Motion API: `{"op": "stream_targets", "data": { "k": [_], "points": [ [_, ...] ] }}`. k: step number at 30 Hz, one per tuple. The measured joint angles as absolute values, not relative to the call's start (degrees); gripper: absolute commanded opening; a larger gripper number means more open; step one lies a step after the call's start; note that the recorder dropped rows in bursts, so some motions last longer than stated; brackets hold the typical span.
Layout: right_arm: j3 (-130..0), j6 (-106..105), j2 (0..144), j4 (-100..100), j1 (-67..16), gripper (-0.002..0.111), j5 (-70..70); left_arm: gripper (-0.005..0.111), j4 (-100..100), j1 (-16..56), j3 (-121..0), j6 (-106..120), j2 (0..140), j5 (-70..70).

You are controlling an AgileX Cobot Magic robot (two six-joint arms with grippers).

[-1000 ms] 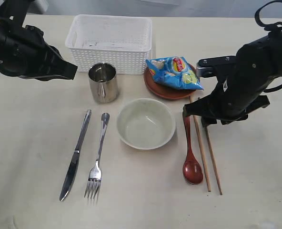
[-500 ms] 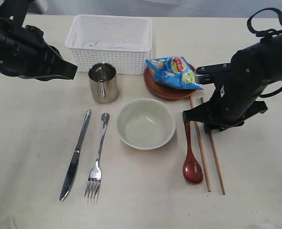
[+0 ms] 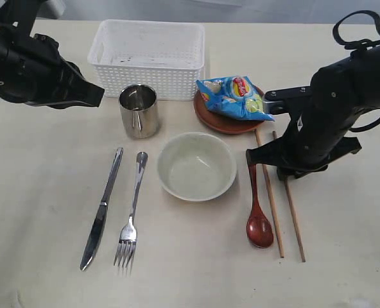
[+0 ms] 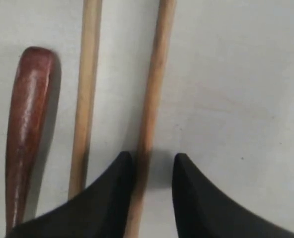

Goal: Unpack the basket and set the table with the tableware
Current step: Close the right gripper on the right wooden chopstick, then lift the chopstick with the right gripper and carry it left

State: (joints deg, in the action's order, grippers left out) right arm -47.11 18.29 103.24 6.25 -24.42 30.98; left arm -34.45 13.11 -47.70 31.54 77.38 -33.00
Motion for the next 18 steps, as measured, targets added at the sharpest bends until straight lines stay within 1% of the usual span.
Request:
{"op": "stream_targets", "data": {
  "k": [3, 10, 14, 18],
  "points": [
    [-47.11, 18.42, 103.24, 6.25, -24.42, -0.001, 31.23, 0.000, -34.45, 13.11, -47.70, 31.54, 77.38, -33.00],
    [-47.24, 19.45, 103.24, 6.25, -24.42, 0.000, 32.07, 0.000, -34.45, 13.11, -47.70, 31.54, 77.38, -33.00],
    [-49.12, 19.71, 102.22, 6.77, -24.42, 0.000, 37.31, 0.000, -34.45, 13.11, -47.70, 31.54, 77.38, -33.00],
    [-54.26, 19.71, 97.69, 7.03, -24.42, 0.000, 42.43, 0.000, -34.45, 13.11, -47.70, 31.54, 77.38, -33.00]
  ]
}}
